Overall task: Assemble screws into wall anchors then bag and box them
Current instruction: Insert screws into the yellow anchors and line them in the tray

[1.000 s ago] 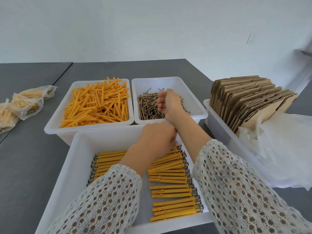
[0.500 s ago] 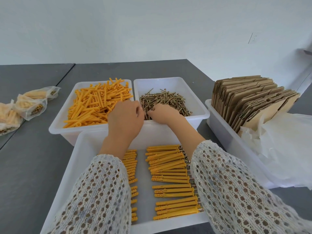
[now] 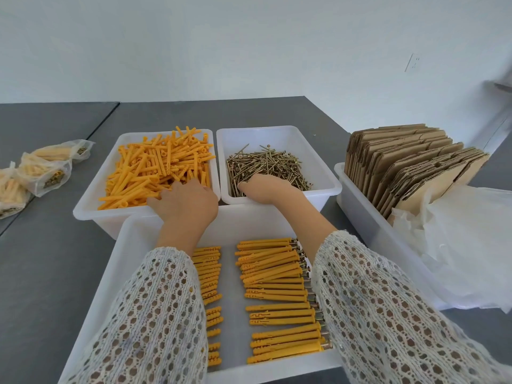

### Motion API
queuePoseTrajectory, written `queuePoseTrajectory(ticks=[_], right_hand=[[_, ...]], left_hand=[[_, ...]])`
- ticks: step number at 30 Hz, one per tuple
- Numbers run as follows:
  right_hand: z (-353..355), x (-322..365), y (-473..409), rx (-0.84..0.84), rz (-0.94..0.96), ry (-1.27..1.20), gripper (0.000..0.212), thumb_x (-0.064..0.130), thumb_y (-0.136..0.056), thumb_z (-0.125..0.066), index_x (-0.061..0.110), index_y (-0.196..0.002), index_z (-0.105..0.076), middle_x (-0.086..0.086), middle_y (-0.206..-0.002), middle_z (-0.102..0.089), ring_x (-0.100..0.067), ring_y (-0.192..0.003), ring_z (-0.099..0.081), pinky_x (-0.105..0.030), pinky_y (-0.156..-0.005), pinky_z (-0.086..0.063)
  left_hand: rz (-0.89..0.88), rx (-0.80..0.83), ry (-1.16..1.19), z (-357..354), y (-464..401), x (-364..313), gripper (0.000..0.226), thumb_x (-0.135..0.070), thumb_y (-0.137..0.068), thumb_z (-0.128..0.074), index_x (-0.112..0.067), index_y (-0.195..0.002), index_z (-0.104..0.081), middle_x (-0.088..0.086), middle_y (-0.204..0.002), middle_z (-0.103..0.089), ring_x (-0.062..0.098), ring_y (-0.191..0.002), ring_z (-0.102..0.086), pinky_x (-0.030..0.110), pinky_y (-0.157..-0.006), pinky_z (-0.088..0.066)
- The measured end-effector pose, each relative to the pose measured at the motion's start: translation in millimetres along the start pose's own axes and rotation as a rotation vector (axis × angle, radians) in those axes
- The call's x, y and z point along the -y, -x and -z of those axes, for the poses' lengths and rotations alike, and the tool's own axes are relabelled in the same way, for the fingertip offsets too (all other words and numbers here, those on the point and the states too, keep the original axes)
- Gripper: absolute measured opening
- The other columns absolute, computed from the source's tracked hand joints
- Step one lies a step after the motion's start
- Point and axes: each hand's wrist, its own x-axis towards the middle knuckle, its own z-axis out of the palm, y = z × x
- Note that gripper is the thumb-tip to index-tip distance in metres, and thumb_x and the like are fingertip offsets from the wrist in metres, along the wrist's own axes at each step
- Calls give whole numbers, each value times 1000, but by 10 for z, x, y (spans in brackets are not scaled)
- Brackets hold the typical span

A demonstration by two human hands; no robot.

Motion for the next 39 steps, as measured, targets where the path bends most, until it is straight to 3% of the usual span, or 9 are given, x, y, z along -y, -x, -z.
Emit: queuePoseTrajectory(ticks=[4, 6, 12, 17, 20, 23, 30, 34, 39], right_hand=[[-12, -4, 3, -33, 54, -44, 42, 39, -102, -30, 21, -65, -36, 2, -69, -42, -17, -65, -42, -39, -78, -39], [-16, -17, 15, -52, 82, -66, 43, 38, -102, -32, 18, -64, -40, 1, -68, -47, -17, -64, -44, -36, -72, -39], [-32, -35, 55, -153, 116, -119, 42, 31, -100, -39, 15, -61, -37, 2, -60, -42, -18, -56, -39, -30, -58, -32], [-31, -30, 68, -161, 129, -134, 42, 30, -99, -40, 16, -60, -34, 3, -57, -37, -17, -53, -35, -30, -55, -29], [-42, -36, 72, -176, 132, -151, 40, 29, -99, -41, 17, -61, -33, 4, -57, -37, -17, -53, -35, -29, -55, -30], [-51, -45, 71, -193, 136, -161, 40, 28, -98, -42, 17, -61, -33, 4, -56, -36, -17, -53, -34, -29, -55, -29], [-51, -54, 83, -225, 166, -185, 38, 30, -95, -48, 18, -61, -35, 5, -55, -37, -16, -53, -35, -29, -54, -30], [-59, -54, 75, -240, 189, -204, 43, 41, -98, -48, 17, -63, -40, 4, -56, -40, -15, -53, -39, -28, -55, -33], [-60, -58, 67, -258, 209, -234, 51, 57, -96, -46, 18, -64, -39, 4, -55, -37, -16, -52, -35, -31, -55, -32]], left_hand=[[-47, 18, -3, 19, -24, 35, 37, -35, -102, -25, -16, -109, -55, 12, -124, -58, 38, -116, -51, 51, -105, -28], [-89, -1, 8, 15, -30, 65, 32, -35, -102, -24, -15, -100, -49, 13, -117, -60, 38, -112, -53, 52, -105, -29], [-111, -38, 37, 1, -40, 87, 31, -37, -101, -26, -16, -101, -50, 11, -106, -63, 35, -108, -54, 52, -105, -30], [-100, -140, 99, -54, -27, 85, 32, -37, -100, -32, -25, -111, -60, 2, -91, -64, 29, -95, -54, 44, -96, -32], [-122, -182, 161, -78, -20, 78, 30, -36, -100, -35, -31, -120, -58, -1, -102, -68, 28, -104, -55, 43, -93, -31], [-132, -199, 194, -85, -17, 75, 29, -34, -100, -37, -34, -118, -59, -5, -107, -69, 25, -99, -56, 41, -92, -30], [-108, -198, 178, -90, -12, 74, 27, -33, -102, -34, -29, -106, -59, -4, -66, -58, 16, -62, -48, 37, -80, -31], [-123, -303, 253, -107, 24, 69, 19, -32, -100, -38, -25, -102, -55, -4, -70, -61, 22, -65, -54, 38, -79, -41], [-116, -377, 365, -123, 39, 59, 10, -30, -96, -48, -22, -101, -52, -2, -80, -62, 22, -66, -55, 35, -65, -43]])
